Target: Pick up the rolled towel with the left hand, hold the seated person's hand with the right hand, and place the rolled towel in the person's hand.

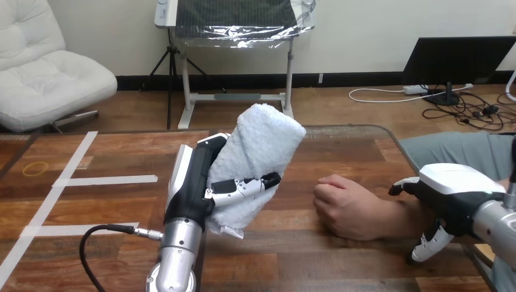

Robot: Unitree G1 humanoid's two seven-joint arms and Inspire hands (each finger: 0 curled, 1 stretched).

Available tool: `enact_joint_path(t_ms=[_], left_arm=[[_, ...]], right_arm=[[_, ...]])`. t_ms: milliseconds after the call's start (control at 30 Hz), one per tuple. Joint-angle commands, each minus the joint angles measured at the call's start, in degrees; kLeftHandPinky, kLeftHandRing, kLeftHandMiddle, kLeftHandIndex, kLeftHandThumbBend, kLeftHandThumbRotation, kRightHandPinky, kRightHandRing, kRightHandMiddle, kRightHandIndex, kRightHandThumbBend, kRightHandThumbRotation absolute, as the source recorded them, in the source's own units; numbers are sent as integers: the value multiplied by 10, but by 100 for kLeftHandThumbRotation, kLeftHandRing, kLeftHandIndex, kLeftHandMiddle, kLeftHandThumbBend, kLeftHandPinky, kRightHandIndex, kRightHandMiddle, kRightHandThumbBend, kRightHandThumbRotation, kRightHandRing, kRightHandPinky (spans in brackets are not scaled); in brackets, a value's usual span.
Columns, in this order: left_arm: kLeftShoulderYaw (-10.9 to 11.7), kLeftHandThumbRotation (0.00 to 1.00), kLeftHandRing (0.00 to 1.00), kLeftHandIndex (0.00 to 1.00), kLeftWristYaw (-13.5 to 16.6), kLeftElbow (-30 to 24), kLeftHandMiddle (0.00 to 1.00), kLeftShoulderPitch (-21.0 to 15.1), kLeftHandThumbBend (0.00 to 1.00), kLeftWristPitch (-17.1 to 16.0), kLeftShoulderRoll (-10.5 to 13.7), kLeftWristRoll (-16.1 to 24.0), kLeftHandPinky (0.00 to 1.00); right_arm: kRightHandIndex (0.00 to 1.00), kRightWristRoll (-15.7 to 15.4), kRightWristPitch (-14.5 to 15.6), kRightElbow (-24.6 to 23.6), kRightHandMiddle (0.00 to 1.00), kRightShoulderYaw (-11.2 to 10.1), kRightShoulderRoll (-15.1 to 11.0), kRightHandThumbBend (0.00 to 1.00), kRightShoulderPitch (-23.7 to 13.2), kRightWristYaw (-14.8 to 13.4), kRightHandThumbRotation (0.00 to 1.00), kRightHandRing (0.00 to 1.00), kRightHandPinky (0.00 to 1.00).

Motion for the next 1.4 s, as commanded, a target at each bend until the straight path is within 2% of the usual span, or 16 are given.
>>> enact_joint_path(t_ms=[0, 733, 1367], left_arm=[[-1, 6, 36, 49, 8, -10, 39, -56, 63, -1, -5, 1, 32], [0, 6, 37, 49, -5, -22, 40, -50, 62, -3, -2, -5, 32], [2, 7, 35, 49, -8, -27, 39, -44, 62, -1, 6, -3, 30]], right_arm=[[88, -16, 4, 15, 94, 10, -15, 73, -50, -11, 17, 94, 90], [89, -47, 13, 94, 95, 47, -12, 70, -94, -22, 21, 95, 94], [87, -74, 21, 178, 91, 91, -9, 66, -144, -14, 27, 93, 94]])
